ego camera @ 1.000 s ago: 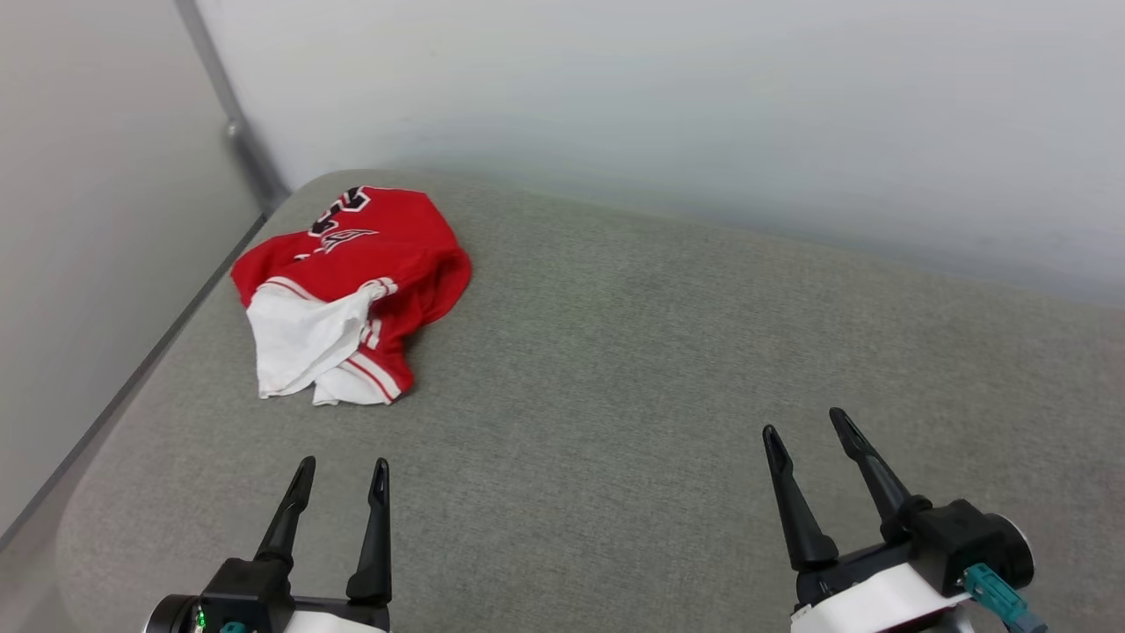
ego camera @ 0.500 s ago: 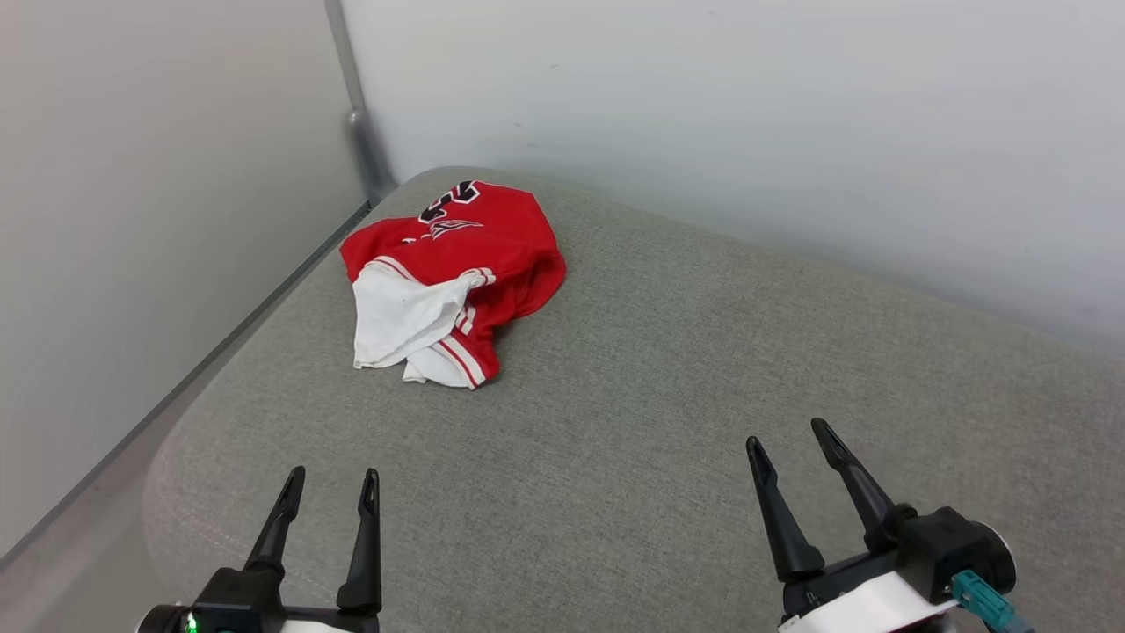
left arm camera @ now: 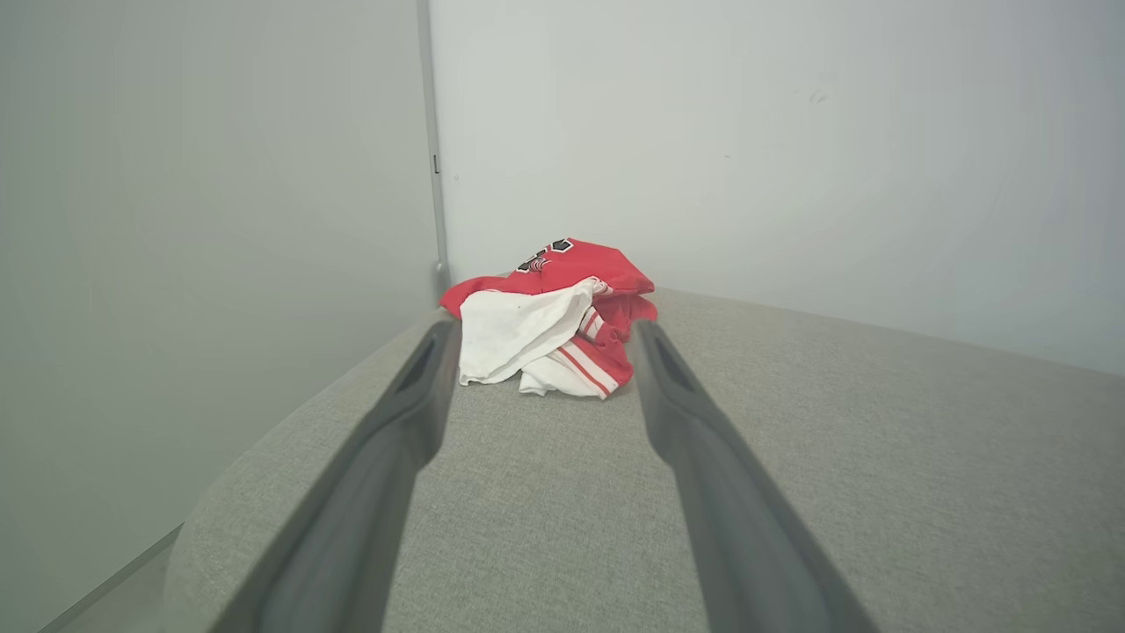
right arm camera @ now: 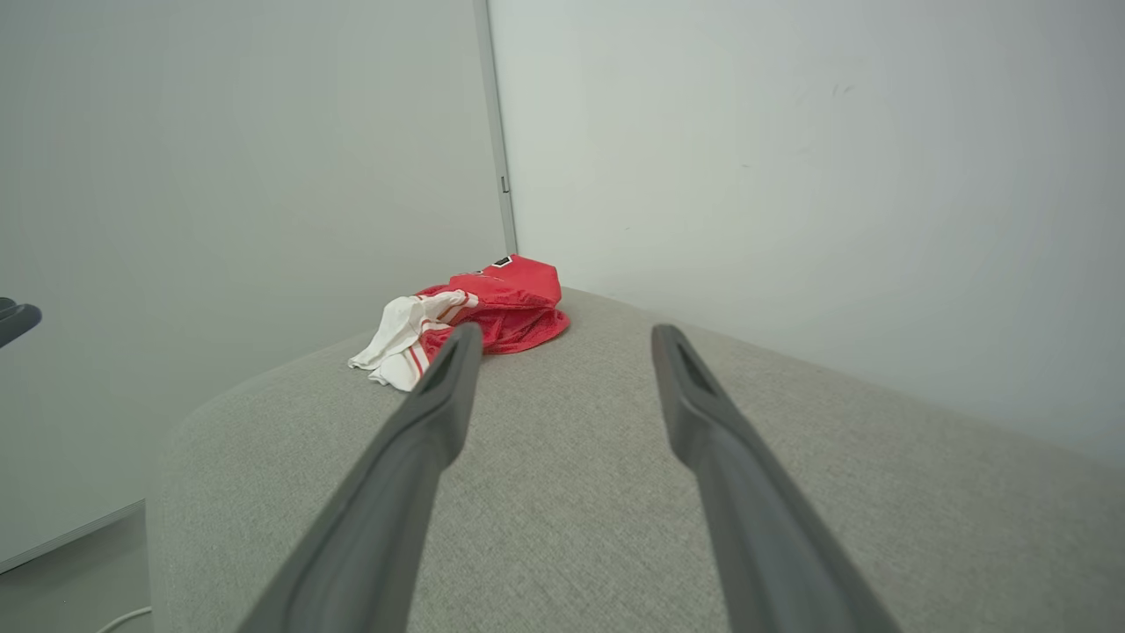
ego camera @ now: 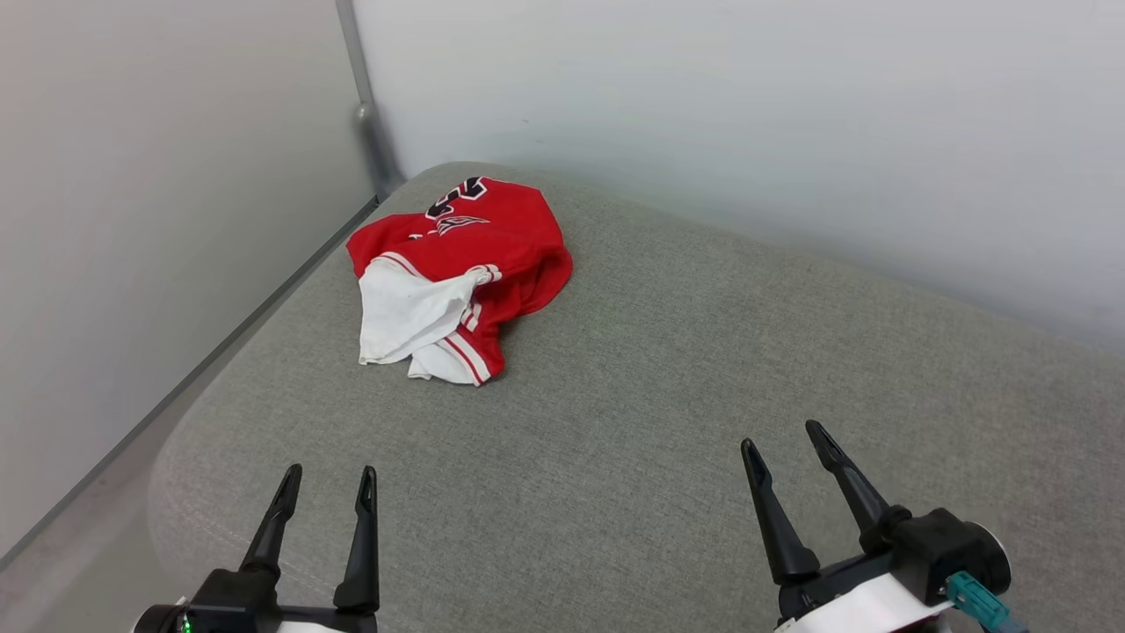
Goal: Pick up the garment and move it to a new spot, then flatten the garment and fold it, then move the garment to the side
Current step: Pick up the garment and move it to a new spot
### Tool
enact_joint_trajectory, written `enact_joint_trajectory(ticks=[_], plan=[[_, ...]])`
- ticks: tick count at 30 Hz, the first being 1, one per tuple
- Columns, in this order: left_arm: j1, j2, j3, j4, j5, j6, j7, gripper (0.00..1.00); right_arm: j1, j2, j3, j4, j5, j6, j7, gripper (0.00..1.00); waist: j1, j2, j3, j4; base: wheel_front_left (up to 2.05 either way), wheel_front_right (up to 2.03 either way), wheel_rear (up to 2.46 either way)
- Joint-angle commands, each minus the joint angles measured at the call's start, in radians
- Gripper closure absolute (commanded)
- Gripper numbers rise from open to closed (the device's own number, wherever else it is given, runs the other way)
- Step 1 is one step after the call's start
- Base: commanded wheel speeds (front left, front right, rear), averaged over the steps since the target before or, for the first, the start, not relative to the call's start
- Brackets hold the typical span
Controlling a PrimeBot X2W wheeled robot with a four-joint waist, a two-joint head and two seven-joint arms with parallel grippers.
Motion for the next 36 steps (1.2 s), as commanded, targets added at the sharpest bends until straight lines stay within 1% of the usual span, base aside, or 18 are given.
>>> enact_joint_trajectory(ticks=[1, 3, 5, 10, 14, 17, 19, 21, 22, 23, 24, 25, 26, 27, 28, 29, 32, 36], plan=[[0.007, -0.001, -0.001, -0.004, -0.006, 0.003, -0.003, 0.00, 0.004, 0.001, 0.001, -0.003, -0.008, 0.000, -0.002, 0.00, 0.0001, 0.0000, 0.010, -0.007, 0.00, 0.00, 0.00], [0.000, -0.002, -0.001, 0.000, -0.019, 0.001, -0.003, 0.00, -0.005, 0.001, 0.001, -0.006, -0.021, 0.000, -0.002, 0.00, 0.0001, 0.0000, 0.029, -0.018, 0.00, 0.00, 0.00], [-0.020, -0.002, -0.009, 0.014, -0.001, -0.004, -0.003, 0.00, -0.020, 0.001, -0.001, -0.010, -0.039, 0.000, -0.002, 0.00, 0.0001, 0.0000, 0.056, -0.033, 0.00, 0.00, 0.00], [-0.111, 0.003, 0.006, 0.044, -0.012, -0.019, -0.003, 0.00, -0.049, 0.001, -0.012, -0.025, -0.091, 0.000, -0.002, 0.00, 0.0001, 0.0000, 0.151, -0.084, 0.00, 0.00, 0.00], [-0.235, 0.067, -0.006, 0.158, -0.062, -0.027, -0.002, 0.00, -0.072, 0.001, -0.022, -0.040, -0.136, 0.000, -0.002, 0.00, 0.0001, 0.0000, 0.242, -0.132, 0.00, 0.00, 0.00], [-0.372, 0.167, -0.048, 0.251, -0.124, -0.029, -0.002, 0.00, -0.095, 0.001, -0.029, -0.057, -0.174, 0.000, -0.002, 0.00, 0.0001, 0.0000, 0.315, -0.171, 0.00, 0.00, 0.00], [-0.466, 0.246, -0.089, 0.309, -0.175, -0.029, 0.033, 0.00, -0.113, 0.000, -0.039, -0.070, -0.189, 0.000, -0.002, 0.00, 0.0001, 0.0000, 0.365, -0.196, 0.00, 0.00, 0.00], [-0.563, 0.338, -0.142, 0.347, -0.247, -0.029, 0.096, 0.00, -0.131, 0.000, -0.049, -0.084, -0.201, 0.000, -0.002, 0.00, 0.0001, 0.0000, 0.418, -0.225, 0.00, 0.00, 0.00], [-0.563, 0.338, -0.142, 0.347, -0.247, -0.029, 0.096, 0.00, -0.131, 0.000, -0.049, -0.084, -0.201, 0.000, -0.002, 0.00, 0.0001, 0.0000, 0.418, -0.225, 0.00, 0.00, 0.00], [-0.605, 0.382, -0.162, 0.364, -0.277, -0.028, 0.132, 0.00, -0.142, 0.000, -0.057, -0.090, -0.206, 0.000, -0.002, 0.00, 0.0001, 0.0000, 0.439, -0.235, 0.00, 0.00, 0.00], [-0.691, 0.480, -0.223, 0.395, -0.343, -0.028, 0.214, 0.00, -0.154, 0.001, -0.064, -0.104, -0.201, 0.000, -0.002, 0.00, 0.0001, 0.0000, 0.481, -0.257, 0.00, 0.00, 0.00], [-0.729, 0.522, -0.255, 0.408, -0.378, -0.028, 0.254, 0.00, -0.161, 0.001, -0.064, -0.111, -0.196, 0.000, -0.002, 0.00, 0.0001, 0.0000, 0.501, -0.268, 0.00, 0.00, 0.00], [-0.729, 0.522, -0.255, 0.408, -0.378, -0.028, 0.254, 0.00, -0.161, 0.001, -0.064, -0.111, -0.196, 0.000, -0.002, 0.00, 0.0001, 0.0000, 0.501, -0.268, 0.00, 0.00, 0.00], [-0.764, 0.560, -0.288, 0.418, -0.422, -0.028, 0.298, 0.00, -0.168, 0.001, -0.066, -0.118, -0.194, 0.000, -0.002, 0.00, 0.0001, 0.0000, 0.519, -0.277, 0.00, 0.00, 0.00], [-0.831, 0.634, -0.351, 0.430, -0.512, -0.028, 0.386, 0.00, -0.180, 0.001, -0.072, -0.128, -0.193, 0.000, -0.002, 0.00, 0.0001, 0.0000, 0.551, -0.294, 0.00, 0.00, 0.00], [-0.831, 0.634, -0.351, 0.430, -0.512, -0.028, 0.386, 0.00, -0.180, 0.001, -0.072, -0.128, -0.193, 0.000, -0.002, 0.00, 0.0001, 0.0000, 0.551, -0.294, 0.00, 0.00, 0.00], [-0.911, 0.738, -0.430, 0.428, -0.648, -0.028, 0.518, 0.00, -0.192, 0.001, -0.074, -0.141, -0.192, 0.000, -0.002, 0.00, 0.0001, 0.0000, 0.589, -0.316, 0.00, 0.00, 0.00], [-0.985, 0.825, -0.496, 0.446, -0.789, -0.028, 0.674, 0.00, -0.206, 0.001, -0.069, -0.151, -0.190, 0.000, -0.002, 0.00, 0.0001, 0.0000, 0.631, -0.341, 0.00, 0.00, 0.00]])
